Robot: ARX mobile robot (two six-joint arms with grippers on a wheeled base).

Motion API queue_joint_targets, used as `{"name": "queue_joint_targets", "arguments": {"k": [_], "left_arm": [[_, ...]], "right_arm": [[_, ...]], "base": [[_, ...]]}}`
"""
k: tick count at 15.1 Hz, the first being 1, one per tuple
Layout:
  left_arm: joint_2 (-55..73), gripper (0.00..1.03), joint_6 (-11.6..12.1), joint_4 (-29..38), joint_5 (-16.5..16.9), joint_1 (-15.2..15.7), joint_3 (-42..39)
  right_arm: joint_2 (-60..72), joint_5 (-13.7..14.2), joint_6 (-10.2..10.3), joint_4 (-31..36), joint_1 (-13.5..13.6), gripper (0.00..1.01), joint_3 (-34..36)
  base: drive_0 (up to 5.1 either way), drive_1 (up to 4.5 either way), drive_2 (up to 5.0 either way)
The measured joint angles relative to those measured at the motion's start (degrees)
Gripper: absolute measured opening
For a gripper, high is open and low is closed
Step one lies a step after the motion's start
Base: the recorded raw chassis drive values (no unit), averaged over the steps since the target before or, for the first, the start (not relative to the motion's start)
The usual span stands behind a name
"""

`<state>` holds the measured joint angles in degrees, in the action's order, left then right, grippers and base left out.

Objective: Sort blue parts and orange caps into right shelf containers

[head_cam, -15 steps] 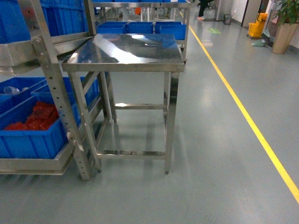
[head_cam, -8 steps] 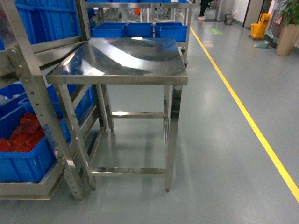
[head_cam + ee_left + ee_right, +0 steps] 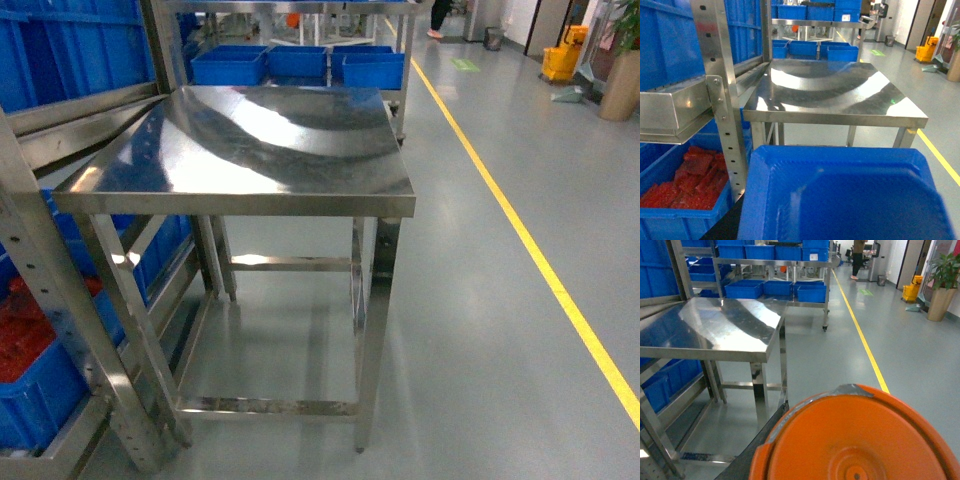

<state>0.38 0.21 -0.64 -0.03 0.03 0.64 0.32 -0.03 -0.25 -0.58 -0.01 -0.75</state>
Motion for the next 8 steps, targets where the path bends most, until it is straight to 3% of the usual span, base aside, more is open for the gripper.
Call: {"name": "queue_joint_targets", "arguments": {"k": [8], "left_arm": [[-0.02,0.42,0.00,0.24,0.00,0.00,-0.02]], "right_arm": [[0.00,0.13,0.00,0.15,0.00,0.42,0.00]], "base": [[-4.9,2.43,2.4]]}}
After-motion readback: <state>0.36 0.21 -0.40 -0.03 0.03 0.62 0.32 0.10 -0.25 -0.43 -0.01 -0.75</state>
